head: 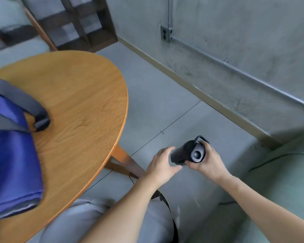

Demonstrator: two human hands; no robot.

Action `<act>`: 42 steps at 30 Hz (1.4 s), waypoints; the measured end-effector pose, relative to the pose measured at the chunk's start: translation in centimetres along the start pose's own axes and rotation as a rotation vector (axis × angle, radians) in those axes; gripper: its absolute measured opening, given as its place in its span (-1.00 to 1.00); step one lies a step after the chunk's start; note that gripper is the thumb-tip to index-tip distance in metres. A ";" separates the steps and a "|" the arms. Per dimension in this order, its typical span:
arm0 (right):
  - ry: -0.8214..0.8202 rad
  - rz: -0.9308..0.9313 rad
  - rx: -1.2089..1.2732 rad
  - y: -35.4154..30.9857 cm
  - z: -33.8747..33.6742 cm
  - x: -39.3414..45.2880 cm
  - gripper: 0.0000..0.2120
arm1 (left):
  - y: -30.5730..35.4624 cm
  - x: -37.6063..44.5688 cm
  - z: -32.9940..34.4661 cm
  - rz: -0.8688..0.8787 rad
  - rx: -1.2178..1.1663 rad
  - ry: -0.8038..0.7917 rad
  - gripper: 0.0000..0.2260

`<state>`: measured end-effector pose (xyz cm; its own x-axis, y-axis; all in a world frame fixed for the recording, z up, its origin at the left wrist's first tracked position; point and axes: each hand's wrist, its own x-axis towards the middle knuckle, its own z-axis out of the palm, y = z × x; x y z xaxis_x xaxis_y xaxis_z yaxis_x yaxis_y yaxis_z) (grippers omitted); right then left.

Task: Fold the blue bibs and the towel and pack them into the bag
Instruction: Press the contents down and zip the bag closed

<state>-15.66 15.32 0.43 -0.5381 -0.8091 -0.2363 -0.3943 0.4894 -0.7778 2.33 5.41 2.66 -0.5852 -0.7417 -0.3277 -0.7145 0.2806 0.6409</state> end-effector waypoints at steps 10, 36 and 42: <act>0.049 -0.488 0.213 -13.5 -7.3 -11.9 -0.22 | 5.7 -13.5 -8.8 0.405 -0.144 0.377 -0.36; -0.176 -0.906 0.421 -37.4 9.2 -30.0 -0.36 | -5.6 -41.6 -34.2 0.219 0.356 0.631 -0.41; -0.117 -0.866 0.421 -37.8 10.7 -28.0 -0.36 | -6.9 -37.3 -39.2 0.183 0.495 0.466 -0.83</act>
<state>22.25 16.04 30.23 -0.0996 -0.8728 0.4779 -0.3081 -0.4296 -0.8488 44.08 7.27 37.68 -0.5665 -0.8087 0.1581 -0.7754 0.5881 0.2299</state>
